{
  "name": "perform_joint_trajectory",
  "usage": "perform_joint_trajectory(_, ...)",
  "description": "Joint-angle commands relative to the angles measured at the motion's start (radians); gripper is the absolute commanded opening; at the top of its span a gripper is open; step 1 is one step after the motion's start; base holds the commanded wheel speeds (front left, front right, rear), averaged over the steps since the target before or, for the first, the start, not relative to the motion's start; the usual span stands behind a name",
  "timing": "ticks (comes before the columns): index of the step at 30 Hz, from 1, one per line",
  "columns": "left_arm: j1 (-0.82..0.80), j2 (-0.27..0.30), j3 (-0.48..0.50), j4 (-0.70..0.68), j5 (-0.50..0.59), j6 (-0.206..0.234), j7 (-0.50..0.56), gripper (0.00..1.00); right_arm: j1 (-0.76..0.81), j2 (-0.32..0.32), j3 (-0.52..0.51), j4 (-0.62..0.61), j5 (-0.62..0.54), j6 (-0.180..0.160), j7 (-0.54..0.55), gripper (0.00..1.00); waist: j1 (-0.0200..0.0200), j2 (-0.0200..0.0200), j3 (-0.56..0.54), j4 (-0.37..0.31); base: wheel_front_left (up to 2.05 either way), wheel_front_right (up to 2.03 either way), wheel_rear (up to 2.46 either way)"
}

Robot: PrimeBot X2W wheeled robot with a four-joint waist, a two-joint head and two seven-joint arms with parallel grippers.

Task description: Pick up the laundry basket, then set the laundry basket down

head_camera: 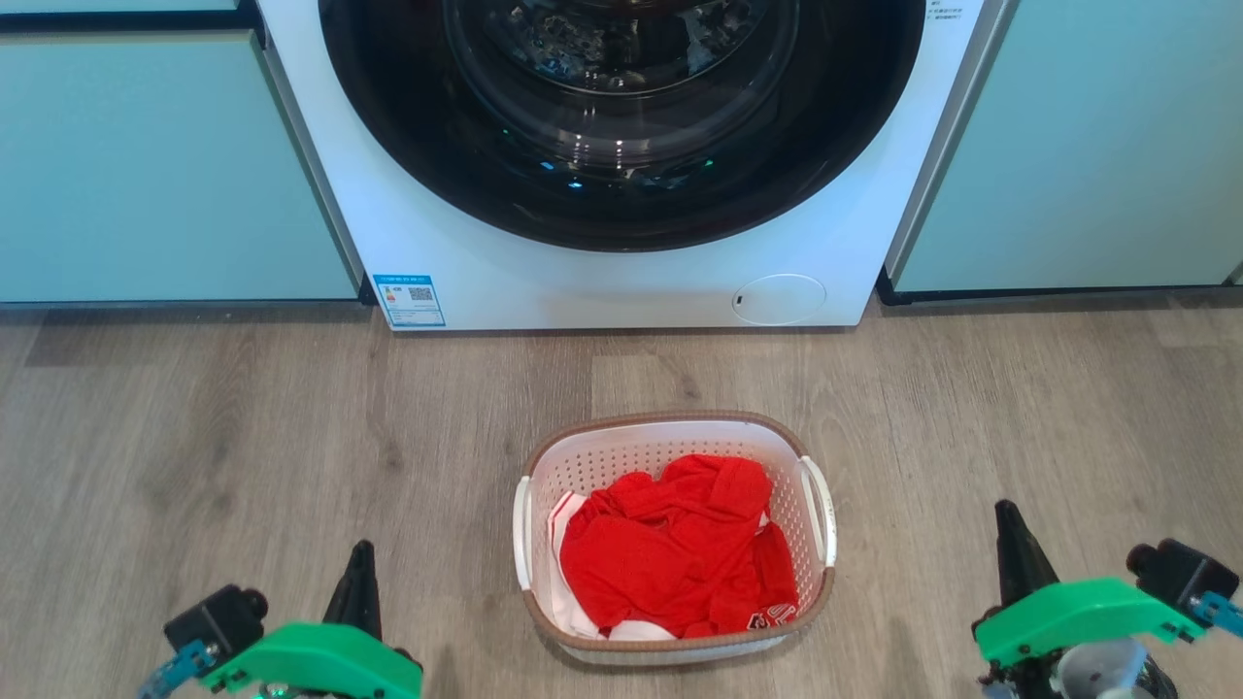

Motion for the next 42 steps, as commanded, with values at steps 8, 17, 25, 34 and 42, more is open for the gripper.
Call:
perform_joint_trajectory(8,-0.071,0.016,0.043,-0.019,-0.106,-0.028,0.024,0.00,-0.062,-0.020,-0.008,-0.030,0.107,0.002,0.027,0.00,0.0000,0.0000,0.000,-0.003,0.00,0.00,0.00)
perform_joint_trajectory(17,-0.090,0.017,0.069,-0.013,-0.210,-0.050,0.048,0.00,-0.074,-0.022,-0.017,-0.028,0.210,0.002,0.052,0.00,0.0000,0.0000,0.000,-0.007,0.00,0.00,0.00)
perform_joint_trajectory(25,-0.107,0.018,0.093,-0.008,-0.302,-0.071,0.070,0.00,-0.085,-0.022,-0.026,-0.027,0.301,0.002,0.075,0.00,0.0000,0.0000,0.001,-0.011,0.00,0.00,0.00)
perform_joint_trajectory(34,-0.126,0.018,0.121,-0.002,-0.404,-0.093,0.095,0.00,-0.098,-0.023,-0.035,-0.026,0.402,0.003,0.100,0.00,0.0000,0.0000,0.001,-0.015,0.00,0.00,0.00)
perform_joint_trajectory(42,-0.143,0.018,0.146,0.004,-0.495,-0.113,0.118,0.00,-0.109,-0.024,-0.045,-0.025,0.493,0.003,0.123,0.00,0.0000,0.0000,0.001,-0.018,0.00,0.00,0.00)
